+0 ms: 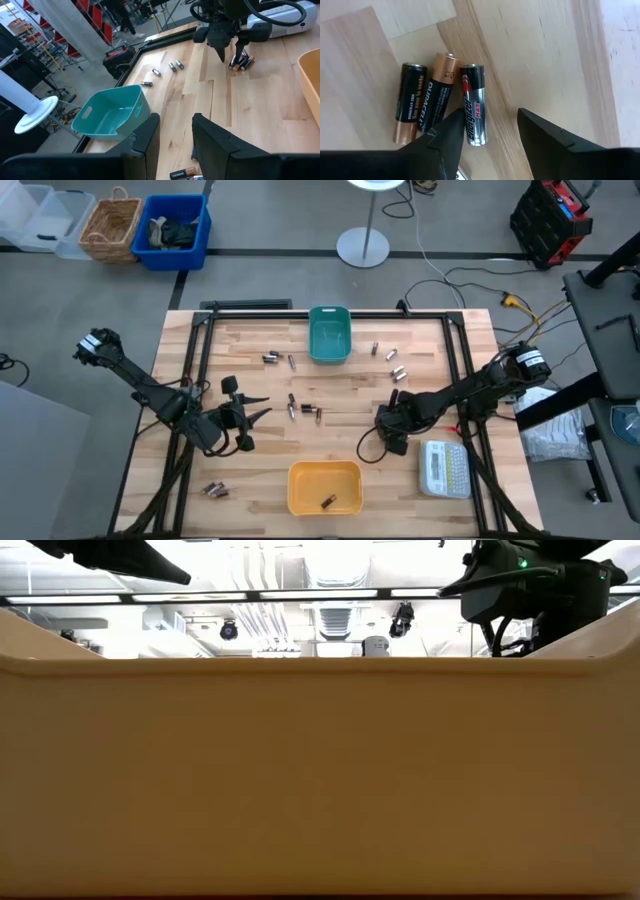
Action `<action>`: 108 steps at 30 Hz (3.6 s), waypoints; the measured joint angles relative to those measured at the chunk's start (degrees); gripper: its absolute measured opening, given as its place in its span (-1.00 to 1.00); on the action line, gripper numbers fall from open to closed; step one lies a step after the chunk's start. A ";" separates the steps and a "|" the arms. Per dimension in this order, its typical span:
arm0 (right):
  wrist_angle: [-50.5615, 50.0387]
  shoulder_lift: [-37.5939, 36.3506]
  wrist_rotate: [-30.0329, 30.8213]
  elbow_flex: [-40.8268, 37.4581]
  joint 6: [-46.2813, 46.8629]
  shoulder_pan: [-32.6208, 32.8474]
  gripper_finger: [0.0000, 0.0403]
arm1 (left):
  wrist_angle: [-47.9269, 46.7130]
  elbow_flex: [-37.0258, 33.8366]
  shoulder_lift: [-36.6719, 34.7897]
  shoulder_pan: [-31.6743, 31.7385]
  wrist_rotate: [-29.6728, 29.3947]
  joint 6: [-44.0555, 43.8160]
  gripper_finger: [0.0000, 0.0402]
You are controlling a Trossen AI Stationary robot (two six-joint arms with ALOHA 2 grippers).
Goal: Sort batteries
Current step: Put the silver battery into the light green bin, then put the black battery into the yellow bin
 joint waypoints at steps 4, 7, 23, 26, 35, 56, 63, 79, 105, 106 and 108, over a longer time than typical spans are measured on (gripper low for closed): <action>-0.02 0.00 -0.20 0.00 -0.44 0.00 -0.27 | 0.02 0.00 0.00 0.00 0.00 0.01 -0.53; 0.05 0.00 -0.34 0.00 -0.82 0.00 -0.38 | 0.00 0.00 0.00 0.00 0.00 0.01 -0.53; -0.22 -0.23 0.04 -0.07 -2.36 0.00 -0.77 | 0.01 0.00 0.00 0.01 0.00 0.02 -0.53; -0.38 -0.81 0.02 -0.13 -2.09 -0.13 -0.75 | 0.02 0.00 0.00 -0.01 0.00 0.02 -0.53; -5.68 -2.93 0.46 4.83 -2.82 -1.91 -0.80 | 0.03 0.00 0.00 0.01 -0.07 0.19 -0.53; 20.67 -2.89 6.33 18.76 -22.98 -23.84 -0.79 | 0.07 0.00 0.00 0.01 -0.20 1.26 -0.53; 32.91 -2.07 6.23 18.43 -20.98 -30.99 -0.79 | 0.07 0.00 0.00 0.01 -0.20 1.29 -0.53; 28.53 9.33 5.53 24.35 -19.74 -35.85 -0.79 | 0.03 0.85 0.00 0.01 -0.20 1.57 -0.53; 21.58 -1.14 3.02 25.54 -22.04 -28.57 -0.63 | 0.66 0.85 0.00 0.01 0.00 -0.30 -0.53; 20.98 -2.25 3.04 25.38 -22.27 -26.91 -0.66 | 1.18 0.87 0.00 0.01 0.02 -0.54 -0.53; 20.45 -4.42 3.11 24.61 -22.38 -23.18 -0.71 | 1.58 0.87 0.00 0.01 0.04 -1.17 -0.53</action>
